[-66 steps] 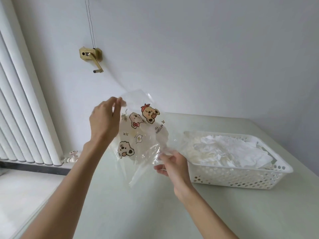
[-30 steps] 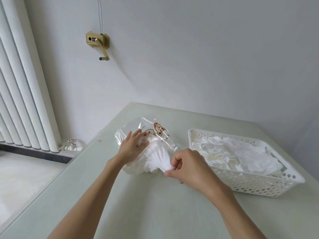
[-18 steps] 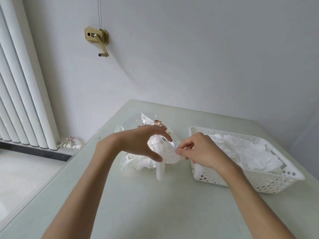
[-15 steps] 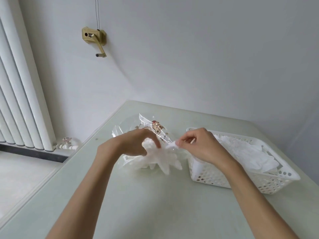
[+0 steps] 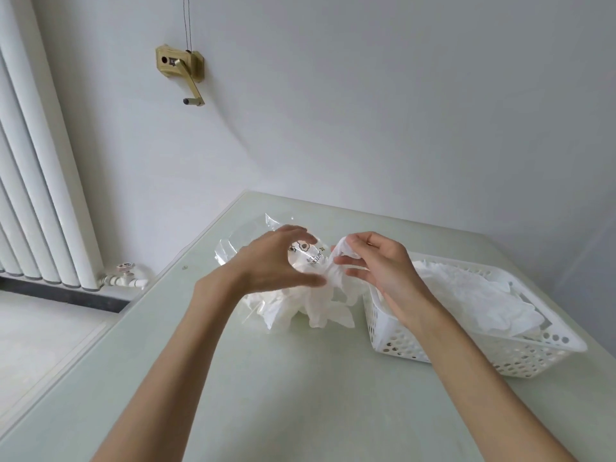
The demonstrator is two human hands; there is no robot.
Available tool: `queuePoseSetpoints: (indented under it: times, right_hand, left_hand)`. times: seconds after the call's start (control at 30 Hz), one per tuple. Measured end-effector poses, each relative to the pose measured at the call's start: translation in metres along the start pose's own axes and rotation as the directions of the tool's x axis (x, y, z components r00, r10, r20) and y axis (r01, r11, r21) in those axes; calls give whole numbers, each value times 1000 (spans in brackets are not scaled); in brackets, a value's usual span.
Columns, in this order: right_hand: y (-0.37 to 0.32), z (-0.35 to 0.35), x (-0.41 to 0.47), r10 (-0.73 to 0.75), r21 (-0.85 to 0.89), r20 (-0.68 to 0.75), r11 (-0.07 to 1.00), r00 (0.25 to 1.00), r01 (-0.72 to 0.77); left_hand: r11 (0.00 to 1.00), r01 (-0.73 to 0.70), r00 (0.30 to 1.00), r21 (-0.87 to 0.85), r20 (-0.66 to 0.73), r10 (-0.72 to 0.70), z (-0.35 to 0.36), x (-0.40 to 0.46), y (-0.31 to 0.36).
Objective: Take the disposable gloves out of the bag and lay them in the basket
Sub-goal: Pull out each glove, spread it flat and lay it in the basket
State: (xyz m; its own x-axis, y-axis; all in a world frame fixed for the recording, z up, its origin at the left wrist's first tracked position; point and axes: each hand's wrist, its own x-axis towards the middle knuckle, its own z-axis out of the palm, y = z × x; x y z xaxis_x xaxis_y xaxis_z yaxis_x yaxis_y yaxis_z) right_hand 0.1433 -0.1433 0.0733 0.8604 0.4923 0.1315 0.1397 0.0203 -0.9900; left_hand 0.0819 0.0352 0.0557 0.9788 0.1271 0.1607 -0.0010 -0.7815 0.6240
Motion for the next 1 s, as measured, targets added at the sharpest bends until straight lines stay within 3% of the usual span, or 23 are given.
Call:
queuePoseSetpoints:
  times: [0.07, 0.13, 0.2, 0.27, 0.43, 0.53, 0.6, 0.67, 0.7, 0.83, 1.0]
  right_hand:
    - [2, 1, 5, -14, -100, -1, 995, 1000, 14]
    - [9, 1, 10, 23, -308, 9, 951, 1000, -19]
    - [17, 3, 12, 55, -655, 3, 755, 998, -39]
    - [20, 7, 12, -2, -851, 17, 524, 1000, 15]
    - [4, 23, 14, 55, -986, 159, 66, 986, 155]
    - [1, 23, 15, 101, -975, 202, -72, 974, 209]
    - [2, 20, 18, 142, -971, 235, -9, 962, 238]
    - [-2, 15, 25, 148, -955, 237, 215, 960, 202]
    - [-7, 13, 28, 149, -932, 230, 320, 962, 173]
    - [-17, 2, 37, 92, -822, 230, 551, 969, 142]
    - [-19, -1, 37, 14, -740, 209, 656, 978, 149]
  left_hand:
    - [995, -48, 994, 85, -92, 56, 5, 2, -6]
    - [998, -4, 996, 56, -85, 9, 12, 4, -18]
    - [1000, 20, 998, 6, -57, -20, 17, 6, -26]
    - [999, 41, 997, -17, -71, -42, 19, 5, -27]
    - [999, 32, 993, 28, -112, -28, 20, 6, -21]
    - [999, 45, 997, 31, -61, -43, 19, 6, -16]
    - [998, 66, 997, 22, 37, -67, 20, 5, -14]
    - [996, 68, 994, 57, 87, -73, 23, 5, -14]
    - [995, 61, 996, 77, 67, -66, 25, 6, -15]
    - [997, 53, 996, 63, -80, -48, 25, 9, -19]
    - [998, 41, 994, 46, -106, -35, 29, 9, -23]
